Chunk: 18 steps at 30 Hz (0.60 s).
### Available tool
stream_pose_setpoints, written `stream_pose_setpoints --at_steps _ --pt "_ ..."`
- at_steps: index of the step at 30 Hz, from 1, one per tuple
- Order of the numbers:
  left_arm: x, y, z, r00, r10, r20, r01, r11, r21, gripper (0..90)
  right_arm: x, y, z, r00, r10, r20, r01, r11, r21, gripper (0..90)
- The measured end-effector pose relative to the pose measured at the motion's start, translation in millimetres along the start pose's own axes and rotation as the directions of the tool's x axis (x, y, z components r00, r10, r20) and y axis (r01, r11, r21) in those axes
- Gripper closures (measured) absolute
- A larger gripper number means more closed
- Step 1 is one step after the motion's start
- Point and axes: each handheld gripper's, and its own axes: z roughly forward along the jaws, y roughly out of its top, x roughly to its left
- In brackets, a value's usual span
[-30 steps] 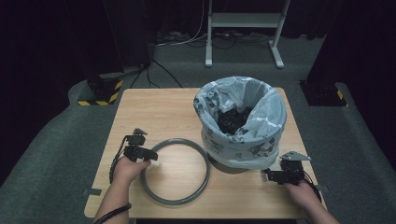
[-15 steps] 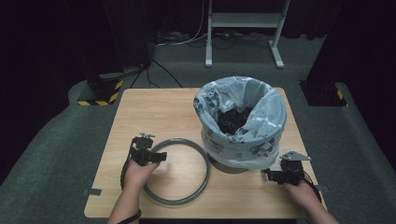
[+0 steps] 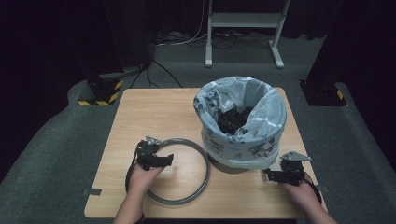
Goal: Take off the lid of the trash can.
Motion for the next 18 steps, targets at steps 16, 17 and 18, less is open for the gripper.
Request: stream_pose_setpoints --at_steps 16,17,18 --pt "-11.0 7.5 3.4 0.9929 0.061 0.102 -0.052 0.9947 -0.088 14.0 -1.0 5.6 -14.4 0.9988 -0.001 0.048 0.004 0.998 -0.063 14.0" --pt "-11.5 8.1 2.4 0.9926 0.069 0.100 -0.059 0.9936 -0.096 13.9 -1.8 6.4 -17.1 0.9985 0.002 0.054 0.003 0.997 -0.080 13.9" --pt "-12.2 8.8 1.4 0.9919 0.075 0.103 -0.064 0.9922 -0.108 13.9 -2.2 7.1 -19.4 0.9981 0.008 0.061 -0.002 0.995 -0.095 14.0"
